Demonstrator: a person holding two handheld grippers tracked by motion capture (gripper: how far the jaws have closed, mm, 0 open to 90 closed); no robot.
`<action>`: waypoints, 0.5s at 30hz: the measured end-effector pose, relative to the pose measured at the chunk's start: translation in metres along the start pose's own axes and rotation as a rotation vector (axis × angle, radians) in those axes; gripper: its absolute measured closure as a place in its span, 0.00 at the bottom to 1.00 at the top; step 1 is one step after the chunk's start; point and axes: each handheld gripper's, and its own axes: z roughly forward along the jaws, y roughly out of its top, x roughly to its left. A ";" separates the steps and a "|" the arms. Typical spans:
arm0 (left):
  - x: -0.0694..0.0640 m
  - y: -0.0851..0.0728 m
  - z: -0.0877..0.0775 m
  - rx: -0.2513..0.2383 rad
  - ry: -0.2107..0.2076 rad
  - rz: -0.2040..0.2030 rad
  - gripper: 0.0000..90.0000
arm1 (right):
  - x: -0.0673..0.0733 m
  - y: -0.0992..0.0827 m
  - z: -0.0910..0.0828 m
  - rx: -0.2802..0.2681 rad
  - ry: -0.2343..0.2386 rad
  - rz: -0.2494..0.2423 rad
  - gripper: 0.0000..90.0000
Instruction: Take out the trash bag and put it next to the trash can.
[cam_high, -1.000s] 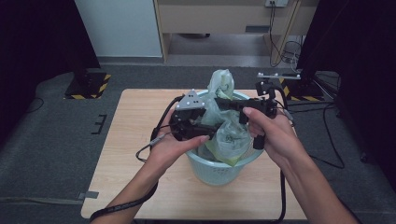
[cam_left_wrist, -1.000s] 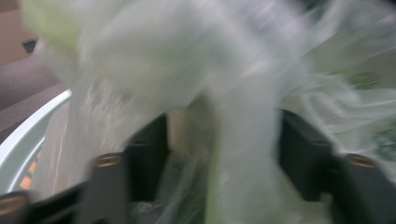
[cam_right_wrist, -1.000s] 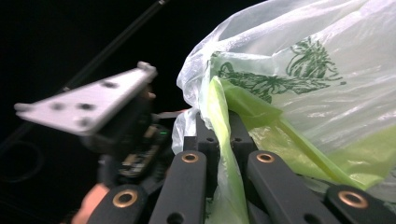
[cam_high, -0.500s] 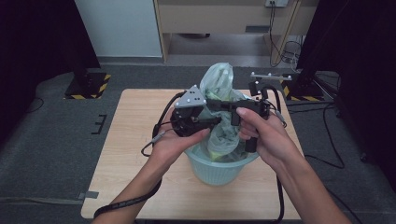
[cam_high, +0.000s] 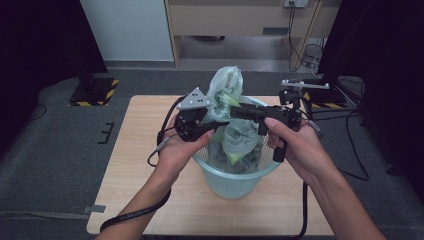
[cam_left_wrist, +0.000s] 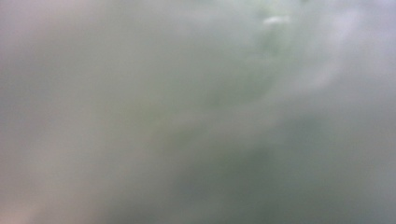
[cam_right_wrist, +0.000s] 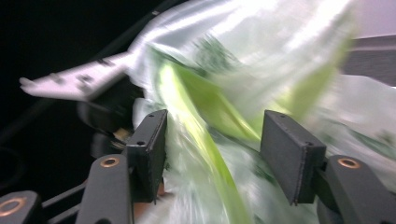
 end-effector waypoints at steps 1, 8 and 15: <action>0.001 0.001 -0.001 -0.002 0.005 -0.002 0.99 | -0.001 -0.001 0.000 0.006 -0.012 -0.009 0.43; 0.005 0.004 -0.005 -0.013 0.032 -0.023 0.99 | -0.005 -0.011 0.000 0.030 -0.038 -0.041 0.38; 0.003 0.008 -0.006 -0.034 0.038 -0.036 0.99 | -0.009 -0.023 0.008 0.095 -0.056 -0.076 0.42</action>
